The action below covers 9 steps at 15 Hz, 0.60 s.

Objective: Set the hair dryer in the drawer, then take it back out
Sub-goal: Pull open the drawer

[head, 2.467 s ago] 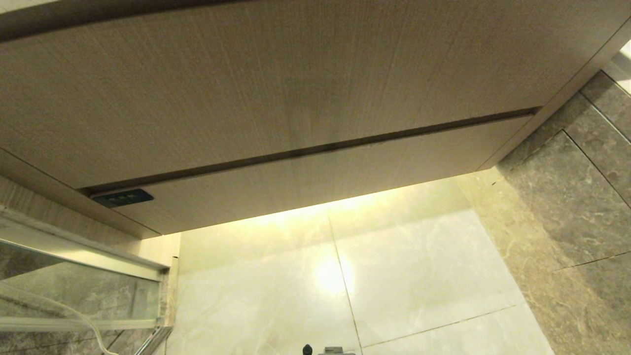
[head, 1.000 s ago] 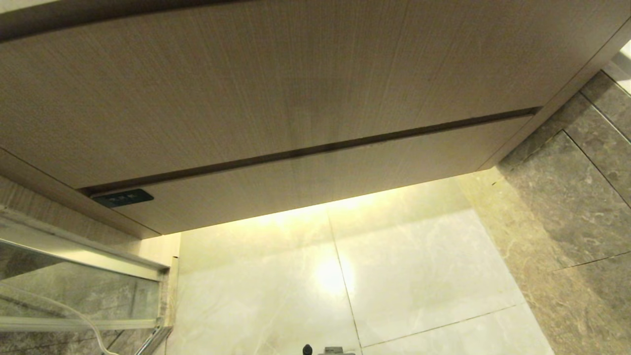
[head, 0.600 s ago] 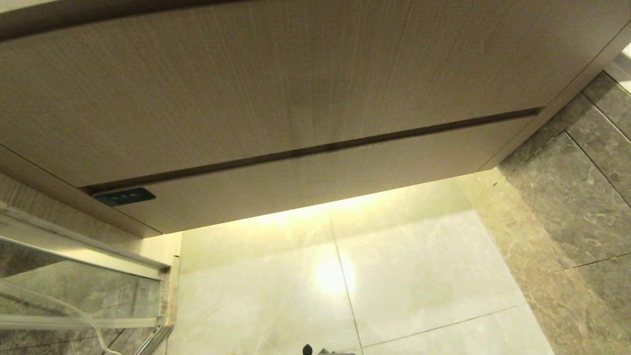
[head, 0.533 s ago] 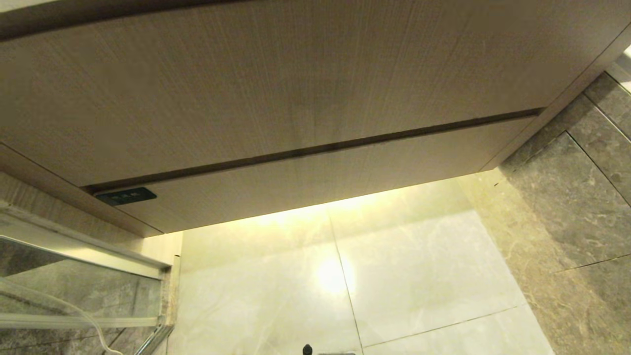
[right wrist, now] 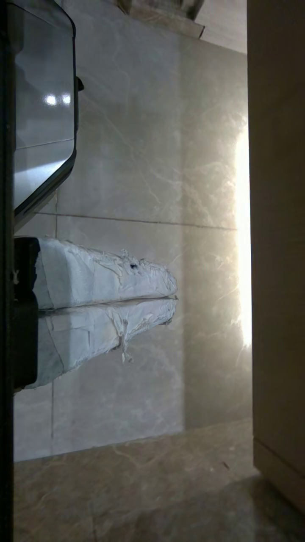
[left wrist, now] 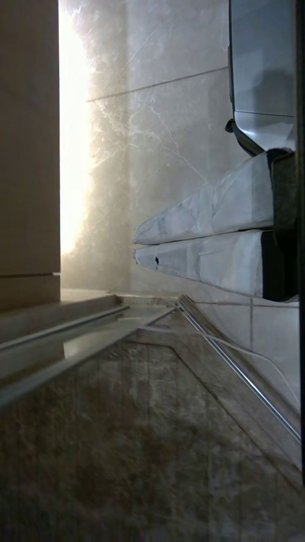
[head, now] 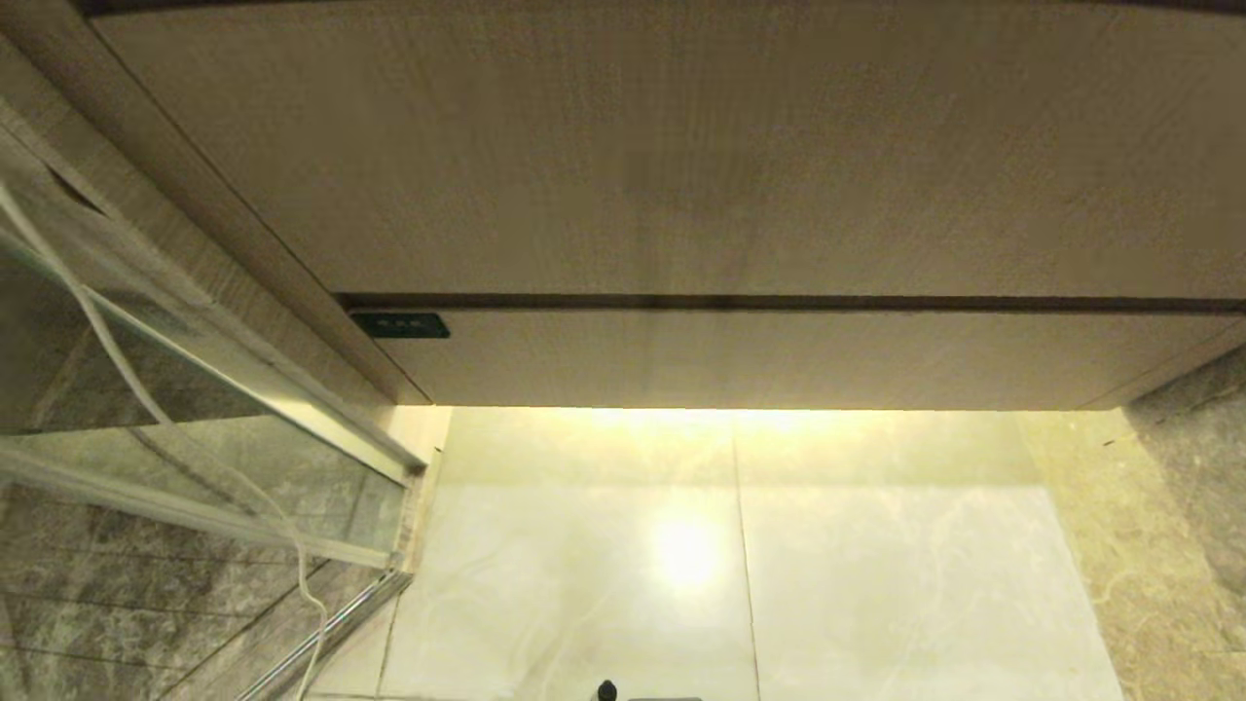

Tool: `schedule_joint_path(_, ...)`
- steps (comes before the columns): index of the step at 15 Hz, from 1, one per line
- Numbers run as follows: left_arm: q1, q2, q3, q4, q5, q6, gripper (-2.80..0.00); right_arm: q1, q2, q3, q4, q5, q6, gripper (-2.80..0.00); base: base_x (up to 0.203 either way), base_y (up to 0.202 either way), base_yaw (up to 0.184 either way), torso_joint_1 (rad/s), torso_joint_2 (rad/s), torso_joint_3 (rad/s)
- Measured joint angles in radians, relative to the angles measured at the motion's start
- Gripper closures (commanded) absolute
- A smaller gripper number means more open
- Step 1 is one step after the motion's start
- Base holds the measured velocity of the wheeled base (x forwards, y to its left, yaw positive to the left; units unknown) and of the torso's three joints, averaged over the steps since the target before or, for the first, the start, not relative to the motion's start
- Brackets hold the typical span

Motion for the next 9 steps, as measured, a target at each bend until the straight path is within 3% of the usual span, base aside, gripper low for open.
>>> schedule_joint_path(9, 0.0, 0.0, 0.0, 0.0, 0.0, 0.0, 0.0, 0.001, 0.001, 0.0, 0.001, 0.002, 0.002, 0.0, 0.0, 0.0, 0.0, 0.0, 0.0, 0.0)
